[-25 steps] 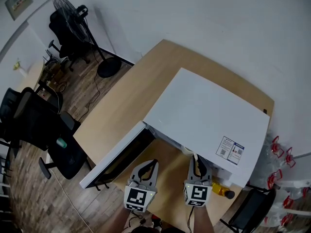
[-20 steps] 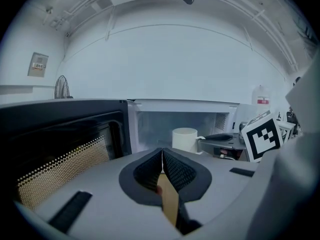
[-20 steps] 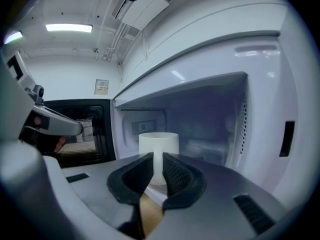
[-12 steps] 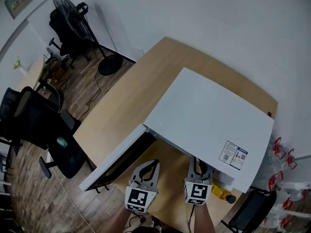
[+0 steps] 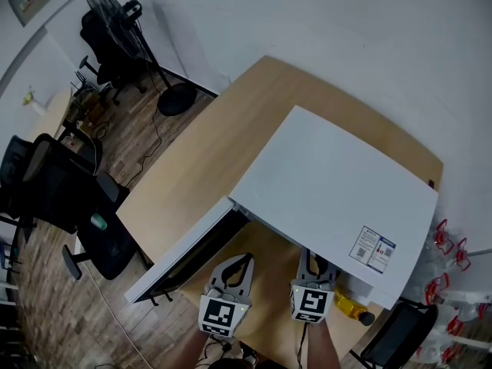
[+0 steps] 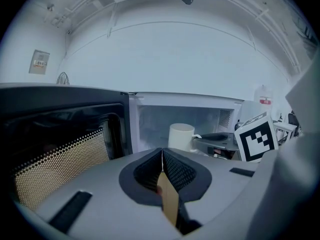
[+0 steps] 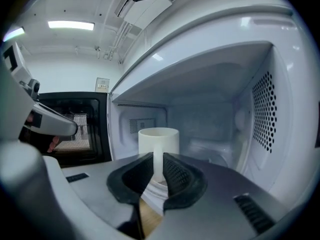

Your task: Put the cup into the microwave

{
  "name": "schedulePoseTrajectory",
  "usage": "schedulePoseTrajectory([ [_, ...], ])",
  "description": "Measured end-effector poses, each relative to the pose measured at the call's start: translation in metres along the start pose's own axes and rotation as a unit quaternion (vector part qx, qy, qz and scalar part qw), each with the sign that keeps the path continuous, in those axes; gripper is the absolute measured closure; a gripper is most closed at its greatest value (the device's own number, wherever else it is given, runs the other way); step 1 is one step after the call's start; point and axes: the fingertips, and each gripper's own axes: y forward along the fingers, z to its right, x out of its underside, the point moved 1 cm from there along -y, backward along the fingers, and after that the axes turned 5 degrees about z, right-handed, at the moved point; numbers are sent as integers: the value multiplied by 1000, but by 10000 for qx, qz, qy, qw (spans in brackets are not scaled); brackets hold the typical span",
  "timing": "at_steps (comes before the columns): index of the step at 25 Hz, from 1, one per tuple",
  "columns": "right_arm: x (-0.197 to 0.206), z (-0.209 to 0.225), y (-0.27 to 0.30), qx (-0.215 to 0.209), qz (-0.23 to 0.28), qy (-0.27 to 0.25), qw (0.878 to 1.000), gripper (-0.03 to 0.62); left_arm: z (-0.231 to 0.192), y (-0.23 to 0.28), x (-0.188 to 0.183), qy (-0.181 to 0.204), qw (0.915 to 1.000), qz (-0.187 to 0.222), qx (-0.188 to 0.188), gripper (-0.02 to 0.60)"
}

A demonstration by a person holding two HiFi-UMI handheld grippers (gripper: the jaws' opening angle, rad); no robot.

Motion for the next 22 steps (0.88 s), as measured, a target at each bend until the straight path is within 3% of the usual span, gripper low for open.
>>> schedulePoseTrajectory([
  [4,2,0,0,-77,-33,87,9999,523,1,-2,-1,13,10000,-21,-16,555],
  [8,3,-6,-1,-334,-52,278,9990,399,0,-5,-2,42,10000,2,-49,555],
  [10,3,-8,-1,-336,-58,295,9990,373,-1,-8,-4,77,9999,-12,-67,555],
  [22,-18,-13,-23,-304,45,244,9992,368,6,-36,-19,163,9997,153,-113,555],
])
